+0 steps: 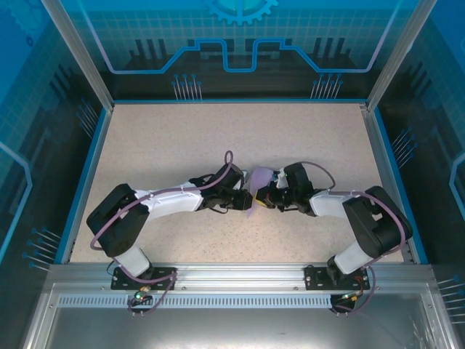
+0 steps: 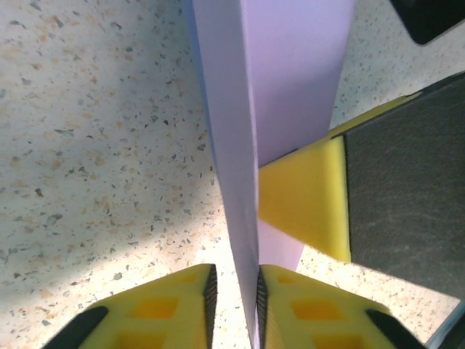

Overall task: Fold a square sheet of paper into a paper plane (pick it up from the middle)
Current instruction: Turn over the paper plane at the center of the table.

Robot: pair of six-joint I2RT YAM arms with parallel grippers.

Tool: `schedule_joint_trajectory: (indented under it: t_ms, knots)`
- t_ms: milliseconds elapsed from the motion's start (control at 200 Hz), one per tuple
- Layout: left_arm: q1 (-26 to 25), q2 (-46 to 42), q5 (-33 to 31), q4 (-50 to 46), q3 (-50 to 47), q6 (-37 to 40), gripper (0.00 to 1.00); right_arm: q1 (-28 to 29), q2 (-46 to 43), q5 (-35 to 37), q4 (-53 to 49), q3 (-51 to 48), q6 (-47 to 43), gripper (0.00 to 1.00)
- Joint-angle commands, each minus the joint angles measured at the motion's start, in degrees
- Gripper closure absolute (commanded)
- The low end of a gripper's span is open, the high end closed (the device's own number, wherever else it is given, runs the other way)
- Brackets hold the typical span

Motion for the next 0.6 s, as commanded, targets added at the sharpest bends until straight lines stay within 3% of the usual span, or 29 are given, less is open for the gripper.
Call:
schedule_joint_trajectory:
  t_ms: [0,225,590]
  knots:
    - [1.04,-4.26,0.53,-0.97,-0.95,-0.15,0.71,0.77,-3.66,7.55,-16.97,4.47,-11.25,1.0]
    - [2.77,-8.36,-0.81,-4.69,-2.57,0.83,0.6,4.6,-3.4,22.23,-40.04,14.06,-26.05,1.0]
    - [4.85,-12.09,-2.24,-6.49,-7.34,0.59,0.54,11.35,3.17,34.17,-48.92,21.83,-31.12,0.94]
